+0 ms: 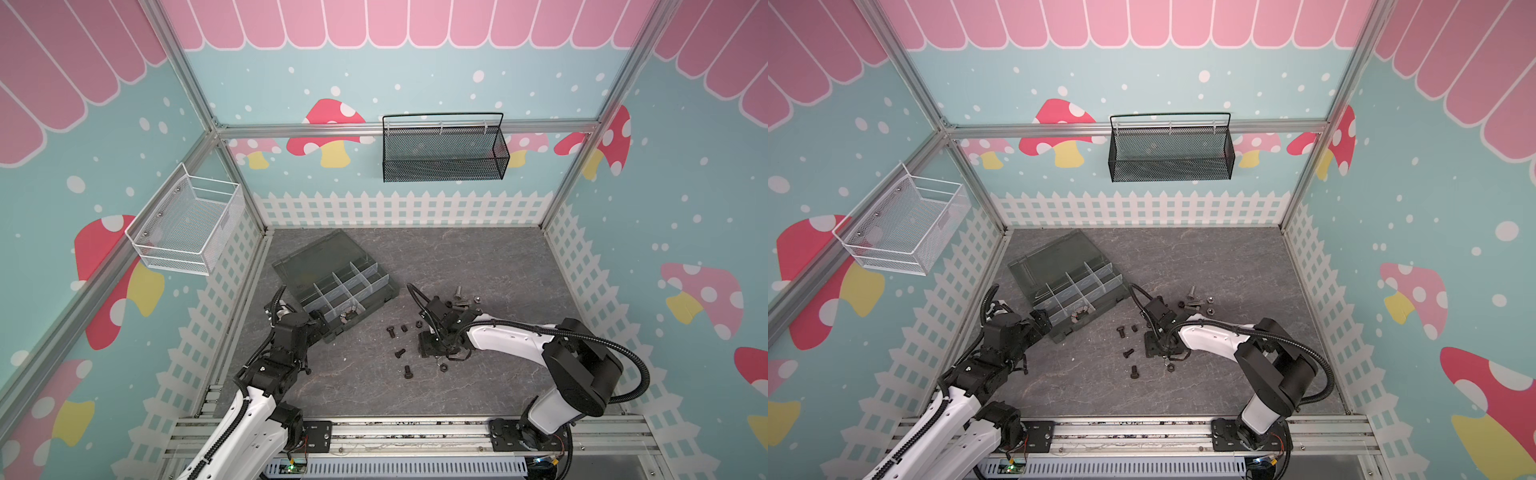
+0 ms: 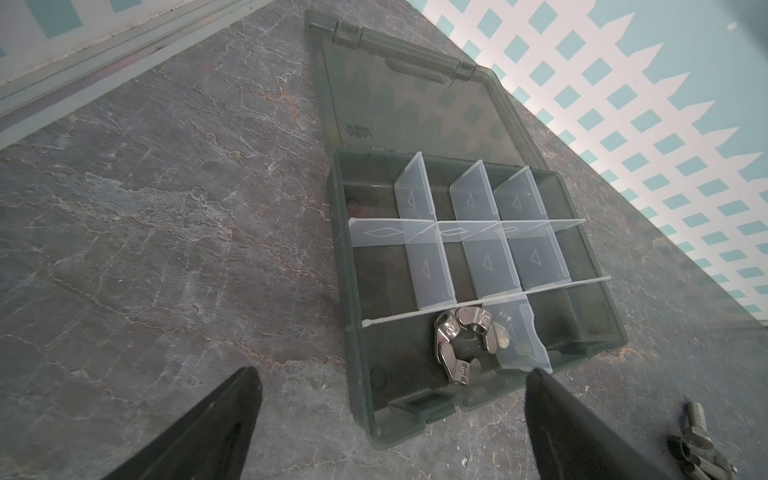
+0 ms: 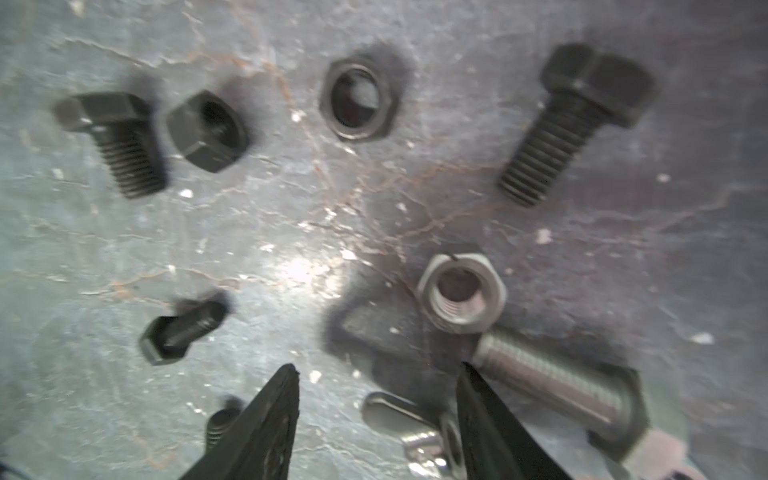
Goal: Sort the screws and nuts into containers
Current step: 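Lower the right gripper onto a silver wing nut and grasp it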
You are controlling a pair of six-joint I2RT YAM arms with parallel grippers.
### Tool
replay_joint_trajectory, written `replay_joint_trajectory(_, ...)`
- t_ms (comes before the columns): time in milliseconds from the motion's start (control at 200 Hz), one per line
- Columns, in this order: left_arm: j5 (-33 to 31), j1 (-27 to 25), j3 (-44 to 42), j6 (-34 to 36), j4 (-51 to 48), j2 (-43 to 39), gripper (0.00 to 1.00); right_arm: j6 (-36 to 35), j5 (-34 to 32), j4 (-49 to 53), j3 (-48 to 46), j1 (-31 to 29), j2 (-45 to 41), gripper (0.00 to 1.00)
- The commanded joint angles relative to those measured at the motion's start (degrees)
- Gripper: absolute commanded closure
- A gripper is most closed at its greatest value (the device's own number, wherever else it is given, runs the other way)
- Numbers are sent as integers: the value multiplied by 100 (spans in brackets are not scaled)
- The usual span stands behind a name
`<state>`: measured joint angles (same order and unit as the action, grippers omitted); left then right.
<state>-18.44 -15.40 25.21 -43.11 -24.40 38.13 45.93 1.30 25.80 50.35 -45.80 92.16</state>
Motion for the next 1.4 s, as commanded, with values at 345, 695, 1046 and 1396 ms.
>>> replay_joint_trajectory(345, -20, 44, -78, -85, 80, -85, 0, -246, 154, 382, -165, -110, -124, 43)
replay_joint_trajectory(695, -20, 46, -87, -127, 37, -205, 0, -331, 161, 534, -46, -428, 74, 46)
replay_joint_trajectory(1046, -20, 45, -113, -145, 41, -224, 0, 47, -462, 786, -12, -469, 216, 56)
replay_joint_trajectory(1396, -20, 43, -141, -170, 19, -257, 0, 82, -504, 763, -18, -473, 252, 79)
